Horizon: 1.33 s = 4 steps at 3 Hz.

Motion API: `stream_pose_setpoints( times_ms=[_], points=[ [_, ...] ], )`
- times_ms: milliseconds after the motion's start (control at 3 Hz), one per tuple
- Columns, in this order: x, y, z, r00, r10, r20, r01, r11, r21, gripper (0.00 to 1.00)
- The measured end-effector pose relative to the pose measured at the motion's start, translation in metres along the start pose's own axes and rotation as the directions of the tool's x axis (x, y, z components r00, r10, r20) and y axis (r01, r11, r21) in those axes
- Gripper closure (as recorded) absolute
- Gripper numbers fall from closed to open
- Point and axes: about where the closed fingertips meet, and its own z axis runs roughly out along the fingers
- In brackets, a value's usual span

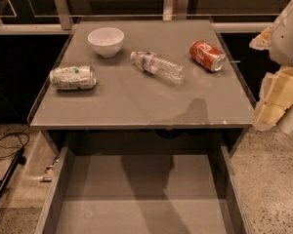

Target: Place water bottle into top drawer

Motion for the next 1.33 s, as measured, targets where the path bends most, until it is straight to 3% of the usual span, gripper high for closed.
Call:
stream_pose_setpoints(
  times_ms=[333,1333],
  points=[
    [-0.002,-0.002,0.000,1.000,-0.005,0.005,0.005,1.0000,0.006,0.00],
    [-0.053,-0.067,0.039,0.988,-0.114,0.103,0.108,0.9919,0.068,0.00]
  ],
)
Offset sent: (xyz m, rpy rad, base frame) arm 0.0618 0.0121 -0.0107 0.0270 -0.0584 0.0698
